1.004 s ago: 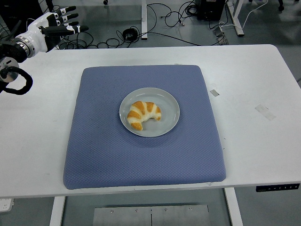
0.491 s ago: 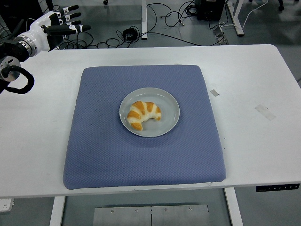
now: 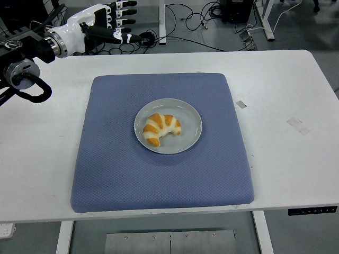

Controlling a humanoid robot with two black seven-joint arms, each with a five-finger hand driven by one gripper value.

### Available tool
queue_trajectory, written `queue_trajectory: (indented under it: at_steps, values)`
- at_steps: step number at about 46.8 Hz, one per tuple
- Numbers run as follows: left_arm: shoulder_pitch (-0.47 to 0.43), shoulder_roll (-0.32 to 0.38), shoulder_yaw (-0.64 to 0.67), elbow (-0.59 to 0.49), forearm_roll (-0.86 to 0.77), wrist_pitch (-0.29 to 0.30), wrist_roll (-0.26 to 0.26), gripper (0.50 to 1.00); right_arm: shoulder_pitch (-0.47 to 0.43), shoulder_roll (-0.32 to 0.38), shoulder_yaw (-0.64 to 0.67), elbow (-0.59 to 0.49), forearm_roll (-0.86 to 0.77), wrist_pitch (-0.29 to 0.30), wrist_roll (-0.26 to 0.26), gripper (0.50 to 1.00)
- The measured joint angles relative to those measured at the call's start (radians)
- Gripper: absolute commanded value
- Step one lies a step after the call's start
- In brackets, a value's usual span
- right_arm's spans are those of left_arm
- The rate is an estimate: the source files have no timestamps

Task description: Place the bread on the table

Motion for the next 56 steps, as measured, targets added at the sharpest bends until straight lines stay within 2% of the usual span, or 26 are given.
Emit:
queue_trajectory:
  at_steps: [13,20,29,43,56]
  values:
    - [0.004,0.0,0.007,-0.12,0.188,-0.001,0.002,0.961,0.0,0.0,0.0,0.0,0.0,0.0,0.0,1.0]
    - [-0.002,0.004,0.098,-0.178,0.249,-0.001,0.008,0.958,0.0,0.0,0.0,-0.001,0.0,0.0,0.0,1.0]
    - [-0.012,0.003,0.207,-0.182,0.253,0.003,0.011,0.955,0.0,0.0,0.0,0.0,0.0,0.0,0.0,1.0]
    - [-0.009,-0.009,0.237,-0.178,0.276,0.008,0.014,0.94,0.0,0.0,0.0,0.0,0.0,0.0,0.0,1.0]
    - [0.009,-0.065,0.266,-0.147,0.31,0.036,0.012,0.937,0.0,0.0,0.0,0.0,0.0,0.0,0.0,1.0]
